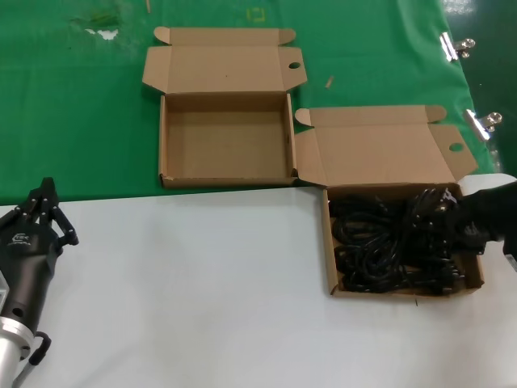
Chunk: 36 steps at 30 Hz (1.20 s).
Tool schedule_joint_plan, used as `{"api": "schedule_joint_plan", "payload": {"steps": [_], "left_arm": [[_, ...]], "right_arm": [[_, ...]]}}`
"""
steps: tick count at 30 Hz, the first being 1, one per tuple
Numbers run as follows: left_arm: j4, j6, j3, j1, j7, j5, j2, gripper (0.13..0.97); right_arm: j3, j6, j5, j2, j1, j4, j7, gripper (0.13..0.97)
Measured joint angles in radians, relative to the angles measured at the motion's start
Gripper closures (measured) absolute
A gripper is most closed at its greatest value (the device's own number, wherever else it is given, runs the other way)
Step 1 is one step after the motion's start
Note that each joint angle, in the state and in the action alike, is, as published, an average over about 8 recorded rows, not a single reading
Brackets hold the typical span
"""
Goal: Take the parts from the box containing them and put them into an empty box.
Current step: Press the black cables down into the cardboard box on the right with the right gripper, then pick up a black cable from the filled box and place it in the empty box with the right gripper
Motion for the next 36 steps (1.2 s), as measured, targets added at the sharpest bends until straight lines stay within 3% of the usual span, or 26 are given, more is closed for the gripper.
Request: {"api": "schedule_joint_plan", "payload": {"steps": [4,11,17,28,36], "left_arm": [[0.0,0.0,0.0,0.0,0.0,0.0,0.0,0.957],[0.0,0.0,0.0,0.0,0.0,0.0,0.0,0.957],[0.0,0.0,0.0,0.0,0.0,0.0,0.0,0.957],[0.0,0.0,0.0,0.0,0.0,0.0,0.0,0.957],[0.0,0.0,0.0,0.0,0.0,0.0,0.0,0.957]], "right_arm": [[0.001,0.005,-0.005,-0.001,0.005,-0.023,-0.014,0.836],[0.007,0.012,-0.01,0.0,0.015,-0.038,-0.034,0.868],[0.025,0.006,0.008,0.022,-0.02,0.072,0.021,0.92],[0.038,0.04,0.139,0.13,-0.175,0.548,0.49,0.923],[0.005,0.15,0.143,0.154,-0.208,0.757,0.859,0.923]]}}
